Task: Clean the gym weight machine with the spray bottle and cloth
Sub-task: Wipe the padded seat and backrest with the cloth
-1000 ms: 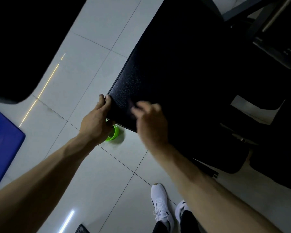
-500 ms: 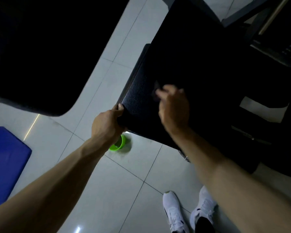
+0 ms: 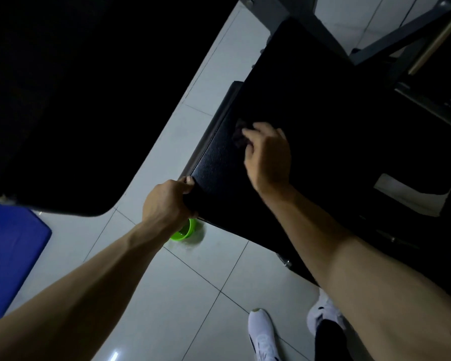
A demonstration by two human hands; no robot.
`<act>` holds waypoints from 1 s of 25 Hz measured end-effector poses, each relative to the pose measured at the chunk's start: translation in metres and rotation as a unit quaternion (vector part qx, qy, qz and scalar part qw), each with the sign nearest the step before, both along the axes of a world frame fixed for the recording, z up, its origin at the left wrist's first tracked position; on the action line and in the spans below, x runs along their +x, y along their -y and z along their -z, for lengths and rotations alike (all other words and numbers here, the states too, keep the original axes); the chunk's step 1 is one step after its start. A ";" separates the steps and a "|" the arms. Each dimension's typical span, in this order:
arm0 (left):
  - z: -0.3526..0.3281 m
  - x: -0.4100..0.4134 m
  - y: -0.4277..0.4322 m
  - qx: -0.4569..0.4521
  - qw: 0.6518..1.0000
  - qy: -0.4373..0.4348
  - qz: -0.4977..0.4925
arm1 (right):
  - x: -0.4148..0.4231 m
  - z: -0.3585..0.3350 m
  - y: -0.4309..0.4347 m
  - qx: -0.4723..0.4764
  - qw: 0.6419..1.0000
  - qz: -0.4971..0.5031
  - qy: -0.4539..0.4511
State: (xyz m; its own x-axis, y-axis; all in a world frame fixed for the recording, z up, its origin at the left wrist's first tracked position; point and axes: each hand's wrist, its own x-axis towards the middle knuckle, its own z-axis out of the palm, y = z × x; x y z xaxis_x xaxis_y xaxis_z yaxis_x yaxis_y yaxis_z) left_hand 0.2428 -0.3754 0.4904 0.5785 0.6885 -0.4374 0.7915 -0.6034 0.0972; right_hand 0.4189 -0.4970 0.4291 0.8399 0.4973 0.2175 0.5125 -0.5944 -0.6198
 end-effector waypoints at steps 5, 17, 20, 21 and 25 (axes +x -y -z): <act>-0.009 -0.011 0.006 -0.060 0.989 0.107 -0.083 | -0.123 -0.010 0.007 0.038 0.974 -0.225 -0.002; -0.012 0.054 0.047 -0.041 0.981 0.135 -0.131 | 0.075 -0.016 -0.026 -0.018 0.998 -0.062 -0.008; 0.002 0.056 0.044 -0.007 0.994 0.077 -0.081 | 0.021 -0.009 -0.016 0.002 0.971 -0.237 0.020; 0.005 0.054 0.044 0.002 0.996 0.058 -0.064 | 0.004 -0.007 -0.010 0.005 0.953 -0.304 0.010; 0.009 0.052 0.042 0.025 0.998 -0.025 -0.051 | 0.028 -0.005 -0.004 0.014 0.925 -0.375 0.060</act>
